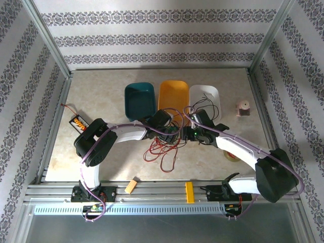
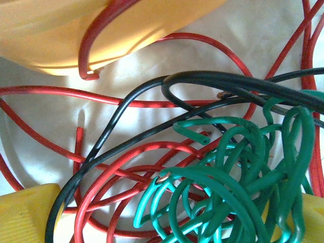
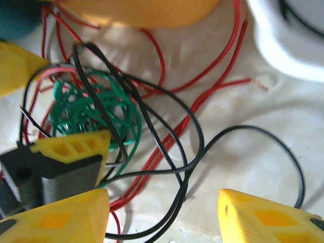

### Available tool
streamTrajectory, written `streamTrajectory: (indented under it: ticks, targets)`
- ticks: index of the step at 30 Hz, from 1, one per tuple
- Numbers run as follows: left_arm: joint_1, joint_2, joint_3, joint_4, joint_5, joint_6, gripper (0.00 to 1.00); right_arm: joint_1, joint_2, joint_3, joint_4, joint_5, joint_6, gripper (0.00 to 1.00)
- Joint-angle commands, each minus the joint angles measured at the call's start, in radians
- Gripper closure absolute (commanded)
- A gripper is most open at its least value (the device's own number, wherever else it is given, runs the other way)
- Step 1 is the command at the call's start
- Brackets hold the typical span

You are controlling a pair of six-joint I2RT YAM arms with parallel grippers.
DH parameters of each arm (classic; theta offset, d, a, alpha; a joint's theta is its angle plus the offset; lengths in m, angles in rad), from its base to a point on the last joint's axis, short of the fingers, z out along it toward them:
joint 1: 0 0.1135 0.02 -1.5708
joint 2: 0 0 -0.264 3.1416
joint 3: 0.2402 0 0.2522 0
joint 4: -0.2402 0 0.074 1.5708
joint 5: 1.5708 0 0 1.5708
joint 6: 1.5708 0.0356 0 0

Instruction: Untangle the cables

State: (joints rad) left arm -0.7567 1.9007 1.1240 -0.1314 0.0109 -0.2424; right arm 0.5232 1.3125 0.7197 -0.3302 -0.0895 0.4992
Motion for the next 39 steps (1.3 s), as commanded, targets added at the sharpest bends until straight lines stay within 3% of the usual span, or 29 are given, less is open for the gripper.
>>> streamTrajectory:
  ticks: [1, 10, 17, 24, 29, 39]
  targets:
    - [0.017, 0.006, -0.027, -0.125, -0.003, 0.003, 0.01, 0.018, 0.061, -0.005, -0.002, -0.016, 0.005, 0.43]
    - [0.017, 0.001, -0.037, -0.12, -0.012, -0.005, 0.01, 0.034, 0.181, 0.033, 0.007, 0.053, 0.038, 0.47]
    - [0.017, 0.0, -0.041, -0.119, -0.014, -0.003, 0.01, 0.022, 0.112, 0.016, 0.032, 0.097, 0.047, 0.48]
    - [0.017, 0.002, -0.041, -0.119, -0.01, 0.0, 0.01, -0.049, 0.053, -0.007, 0.065, 0.085, 0.067, 0.52]
    - [0.017, 0.006, -0.038, -0.119, -0.009, 0.0, 0.01, -0.068, 0.143, 0.031, 0.07, 0.065, 0.07, 0.62]
    - [0.017, -0.003, -0.047, -0.115, -0.015, -0.001, 0.01, -0.068, 0.264, 0.081, 0.108, 0.037, 0.081, 0.69]
